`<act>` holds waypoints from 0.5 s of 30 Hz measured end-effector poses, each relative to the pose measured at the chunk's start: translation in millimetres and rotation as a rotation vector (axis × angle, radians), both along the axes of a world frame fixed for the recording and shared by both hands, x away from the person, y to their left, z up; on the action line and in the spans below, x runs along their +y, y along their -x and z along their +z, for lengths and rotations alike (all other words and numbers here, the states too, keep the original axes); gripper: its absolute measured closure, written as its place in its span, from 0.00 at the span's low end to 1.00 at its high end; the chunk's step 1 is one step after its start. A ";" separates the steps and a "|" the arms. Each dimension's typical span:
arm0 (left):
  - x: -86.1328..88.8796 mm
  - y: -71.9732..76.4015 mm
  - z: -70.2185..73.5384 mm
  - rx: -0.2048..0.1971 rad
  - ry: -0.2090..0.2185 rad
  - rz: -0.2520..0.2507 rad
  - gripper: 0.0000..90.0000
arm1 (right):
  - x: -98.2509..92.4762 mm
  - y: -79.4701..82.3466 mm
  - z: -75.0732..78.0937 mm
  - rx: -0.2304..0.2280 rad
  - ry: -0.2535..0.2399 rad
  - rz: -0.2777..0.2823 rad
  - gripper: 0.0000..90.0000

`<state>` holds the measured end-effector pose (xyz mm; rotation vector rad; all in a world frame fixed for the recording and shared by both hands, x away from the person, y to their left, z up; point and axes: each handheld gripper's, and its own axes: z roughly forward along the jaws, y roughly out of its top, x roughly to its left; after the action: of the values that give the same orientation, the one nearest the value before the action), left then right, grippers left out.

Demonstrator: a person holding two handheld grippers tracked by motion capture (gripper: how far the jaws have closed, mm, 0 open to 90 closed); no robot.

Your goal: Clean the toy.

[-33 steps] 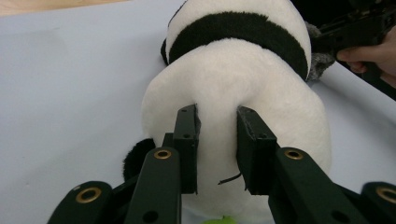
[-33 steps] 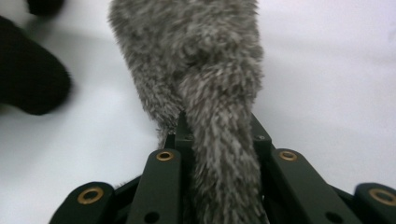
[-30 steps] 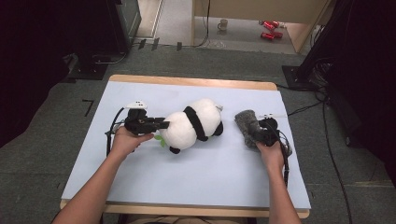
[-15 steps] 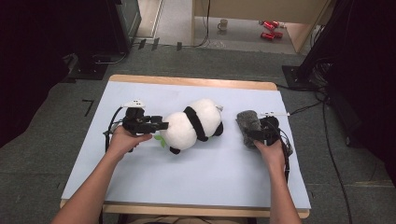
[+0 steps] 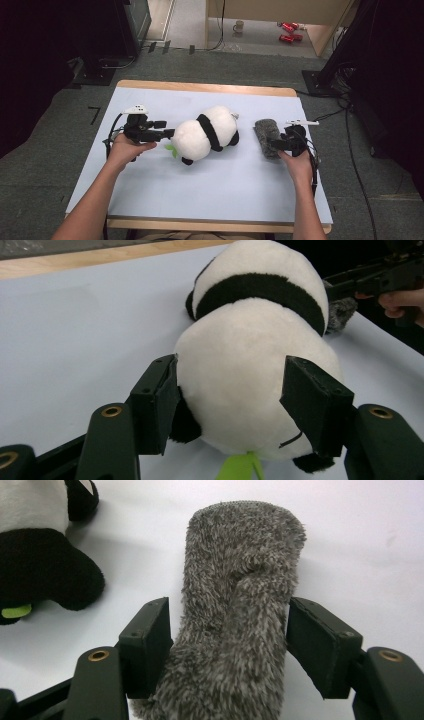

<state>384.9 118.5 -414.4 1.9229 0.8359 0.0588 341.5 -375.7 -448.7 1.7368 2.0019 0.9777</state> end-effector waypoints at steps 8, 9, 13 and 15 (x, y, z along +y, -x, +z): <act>15.7 -2.1 0.1 0.007 -0.010 0.026 0.43 | -11.0 6.8 4.4 -0.009 0.017 -0.022 0.43; 17.0 -2.1 -0.1 0.005 -0.018 0.024 0.43 | -12.4 7.5 5.4 -0.013 0.025 -0.025 0.43; 22.7 -2.5 -2.5 -0.013 -0.055 0.026 0.43 | -19.4 9.3 8.5 -0.021 0.016 -0.038 0.46; 26.3 -3.4 -4.5 -0.015 -0.058 0.036 0.43 | -24.2 10.7 9.8 -0.026 0.010 -0.051 0.48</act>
<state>388.4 144.8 -418.9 1.9598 0.8679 0.1201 330.8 -399.9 -438.8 1.7519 1.9329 0.9669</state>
